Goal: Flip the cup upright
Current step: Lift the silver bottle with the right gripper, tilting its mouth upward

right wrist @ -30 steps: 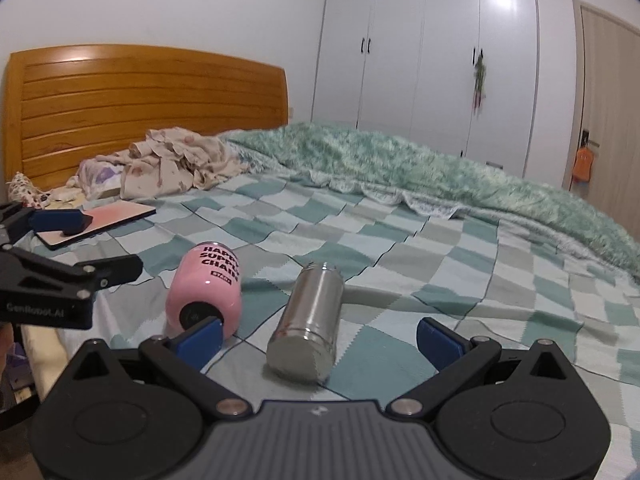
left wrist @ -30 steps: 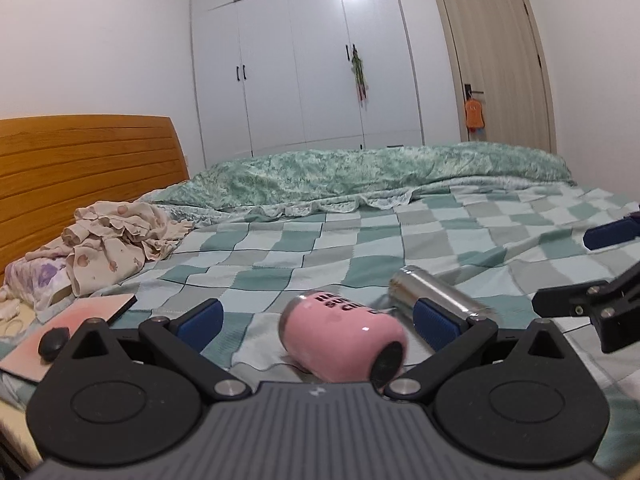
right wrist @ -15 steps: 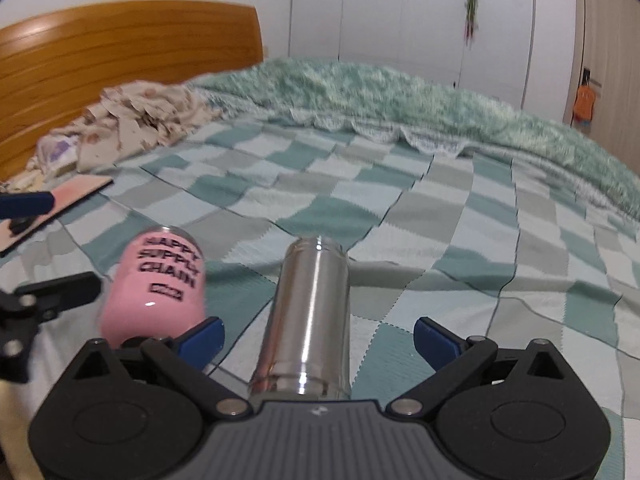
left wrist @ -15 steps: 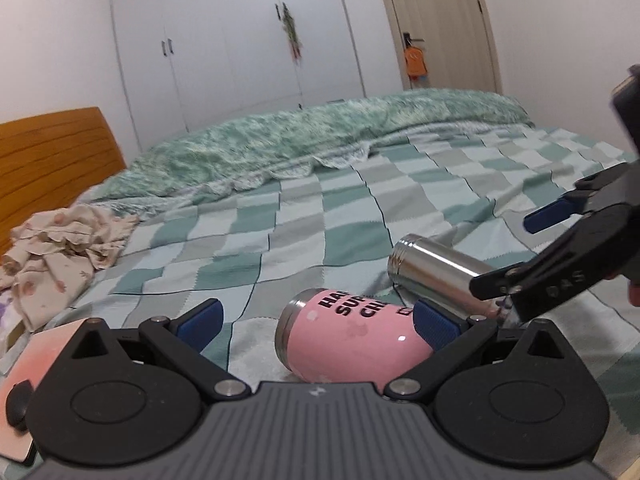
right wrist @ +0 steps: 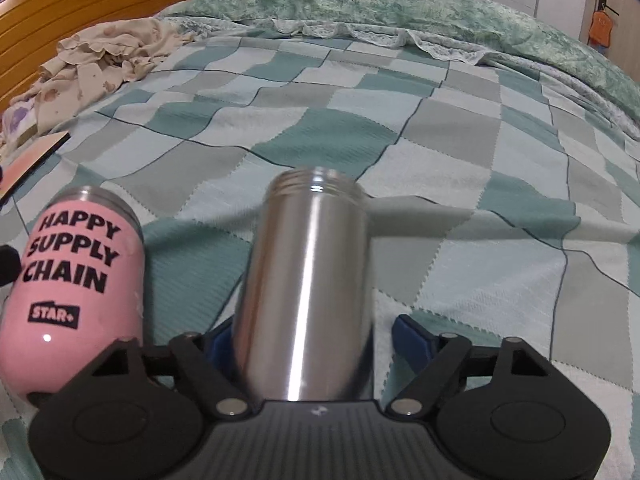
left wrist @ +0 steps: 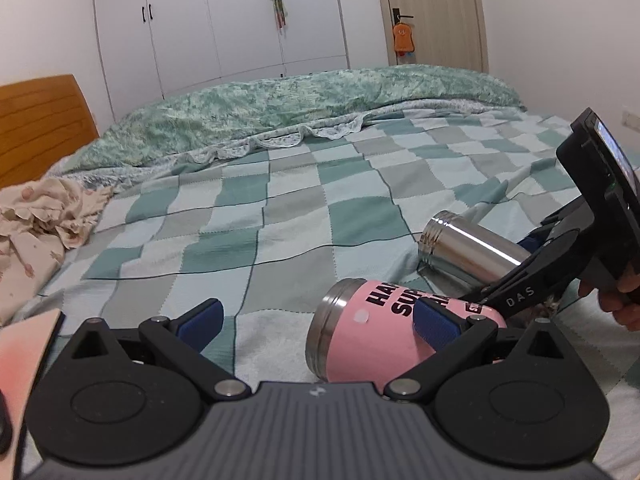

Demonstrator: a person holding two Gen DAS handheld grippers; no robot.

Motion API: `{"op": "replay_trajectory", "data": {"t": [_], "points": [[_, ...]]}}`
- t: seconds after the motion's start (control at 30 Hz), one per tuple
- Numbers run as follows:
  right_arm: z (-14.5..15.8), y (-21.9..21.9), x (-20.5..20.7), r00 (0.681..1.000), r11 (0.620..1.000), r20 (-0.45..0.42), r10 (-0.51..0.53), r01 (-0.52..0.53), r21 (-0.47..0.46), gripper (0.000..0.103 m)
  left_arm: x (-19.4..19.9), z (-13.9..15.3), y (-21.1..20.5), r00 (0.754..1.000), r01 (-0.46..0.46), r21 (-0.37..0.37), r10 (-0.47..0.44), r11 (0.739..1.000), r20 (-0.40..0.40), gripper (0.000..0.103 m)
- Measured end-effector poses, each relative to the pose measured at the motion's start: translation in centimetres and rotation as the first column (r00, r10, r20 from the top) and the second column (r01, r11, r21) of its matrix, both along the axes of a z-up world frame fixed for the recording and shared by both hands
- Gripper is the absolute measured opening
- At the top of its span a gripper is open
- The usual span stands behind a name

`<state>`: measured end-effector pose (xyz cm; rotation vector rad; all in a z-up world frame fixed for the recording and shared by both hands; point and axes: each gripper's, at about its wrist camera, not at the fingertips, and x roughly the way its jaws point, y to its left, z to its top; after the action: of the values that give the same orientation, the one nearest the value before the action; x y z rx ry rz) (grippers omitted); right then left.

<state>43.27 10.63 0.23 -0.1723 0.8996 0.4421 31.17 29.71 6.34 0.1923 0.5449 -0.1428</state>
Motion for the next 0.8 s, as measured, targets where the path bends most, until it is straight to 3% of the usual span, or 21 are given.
{"op": "replay_trajectory", "data": {"t": [0.03,0.07,0.43,0.8], "points": [[0.1,0.1,-0.1,1.000,1.000,0.007,0.011,-0.011,0.012,0.065,0.1,0.0,0.2,1.000,-0.006,-0.007,0.006,1.000,-0.003,0.103],[0.3,0.0,-0.1,1.000,1.000,0.009,0.003,-0.003,0.017,0.064,0.2,0.0,0.3,1.000,-0.011,-0.010,0.011,1.000,-0.002,0.103],[1.2,-1.4,-1.6,0.999,0.994,0.024,-0.027,0.025,0.108,0.063,-1.9,1.5,-0.1,1.000,-0.022,-0.034,0.022,0.999,0.018,0.103],[4.8,-4.5,-7.2,0.994,0.985,0.075,-0.076,0.063,0.160,0.063,-6.7,3.7,-2.1,0.998,-0.027,-0.059,0.030,0.998,0.049,0.103]]}}
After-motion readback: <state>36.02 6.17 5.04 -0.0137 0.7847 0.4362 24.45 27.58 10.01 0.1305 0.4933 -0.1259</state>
